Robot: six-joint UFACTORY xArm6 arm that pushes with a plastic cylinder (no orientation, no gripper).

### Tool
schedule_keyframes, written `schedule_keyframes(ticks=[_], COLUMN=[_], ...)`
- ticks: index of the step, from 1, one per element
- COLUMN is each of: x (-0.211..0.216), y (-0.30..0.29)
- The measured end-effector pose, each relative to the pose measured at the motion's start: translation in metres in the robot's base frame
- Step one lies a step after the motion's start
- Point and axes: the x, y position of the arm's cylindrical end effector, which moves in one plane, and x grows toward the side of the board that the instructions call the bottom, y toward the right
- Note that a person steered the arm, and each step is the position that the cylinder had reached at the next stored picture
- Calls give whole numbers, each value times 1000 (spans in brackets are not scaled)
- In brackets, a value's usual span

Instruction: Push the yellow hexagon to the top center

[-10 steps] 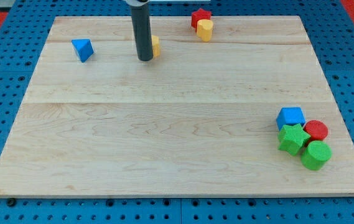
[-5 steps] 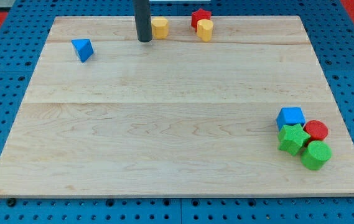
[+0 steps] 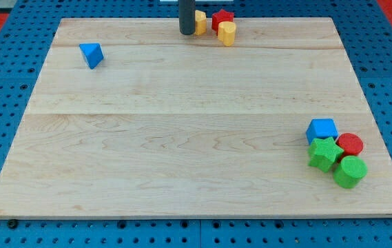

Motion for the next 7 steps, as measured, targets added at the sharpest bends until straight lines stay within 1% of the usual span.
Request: schedule_keyframes(ticks=[5, 6, 7], x=[1, 26, 59], y=[13, -26, -80])
